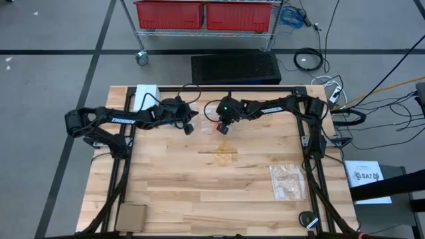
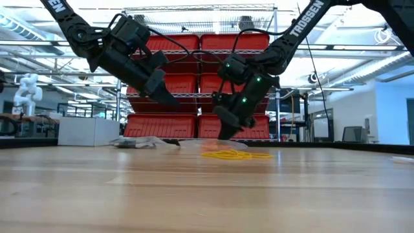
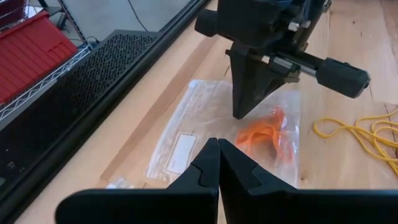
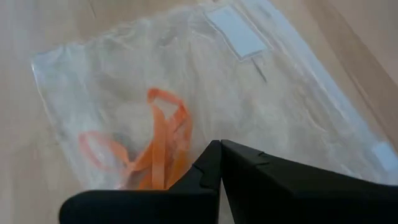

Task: Sort rubber bands
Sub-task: Put the top right transparent zip bag beside the top left transparent zip bag on the table, then open the bottom transparent zip bag

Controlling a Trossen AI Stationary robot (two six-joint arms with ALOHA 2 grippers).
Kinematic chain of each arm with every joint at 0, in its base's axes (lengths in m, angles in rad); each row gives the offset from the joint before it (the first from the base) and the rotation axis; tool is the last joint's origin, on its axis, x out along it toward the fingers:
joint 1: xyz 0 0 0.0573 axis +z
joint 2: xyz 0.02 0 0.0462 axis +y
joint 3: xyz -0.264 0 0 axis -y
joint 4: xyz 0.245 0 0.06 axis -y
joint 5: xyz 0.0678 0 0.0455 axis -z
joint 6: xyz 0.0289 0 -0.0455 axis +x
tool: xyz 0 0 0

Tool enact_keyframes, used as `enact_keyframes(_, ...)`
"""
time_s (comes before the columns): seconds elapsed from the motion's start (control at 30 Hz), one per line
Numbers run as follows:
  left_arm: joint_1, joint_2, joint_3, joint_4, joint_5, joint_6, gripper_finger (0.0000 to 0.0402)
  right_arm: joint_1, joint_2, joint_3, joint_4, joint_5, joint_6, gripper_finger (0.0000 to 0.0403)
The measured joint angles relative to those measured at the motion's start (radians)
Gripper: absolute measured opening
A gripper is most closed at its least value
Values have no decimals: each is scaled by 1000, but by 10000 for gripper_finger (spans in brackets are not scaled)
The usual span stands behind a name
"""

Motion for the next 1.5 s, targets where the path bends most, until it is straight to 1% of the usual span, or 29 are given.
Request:
enact_keyframes(0.37,0,0,0,-1,0,1,2,-13,0,0,8,53,110,0)
enact_keyframes(0.53,0,0,0,-1,0,6,2,-11,-11,0,36,52,101,0)
enact_keyframes(0.63,0,0,0,-7,0,7,2,-4,-70,-1,22,71,66,0)
enact_keyframes(0.73,0,0,0,-17,0,8,2,8,-166,0,-71,71,0,0)
enact_keyframes(0.83,0,0,0,-32,0,8,2,53,-283,0,-262,74,-45,0)
enact_keyframes(0.93,0,0,0,-26,0,8,2,139,-377,0,-498,82,-16,0)
enact_keyframes(1.0,0,0,0,-26,0,8,2,218,-412,0,-645,119,58,0)
enact_keyframes(1.07,0,0,0,-25,0,8,2,303,-432,0,-773,155,167,0)
enact_keyframes(1.17,0,0,0,-26,0,7,2,426,-436,0,-943,174,382,0)
enact_keyframes(1.27,-2,0,0,-26,0,6,2,537,-436,-14,-1056,178,635,0)
enact_keyframes(1.33,-6,0,0,-27,0,6,2,602,-435,-43,-1122,166,834,0)
enact_keyframes(1.4,-13,0,0,-27,0,6,2,656,-435,-87,-1164,121,1028,0)
enact_keyframes(1.43,-16,0,0,-27,0,6,2,679,-436,-118,-1166,91,1106,0)
enact_keyframes(1.5,-21,0,0,-27,0,6,2,727,-434,-188,-1135,28,1208,0)
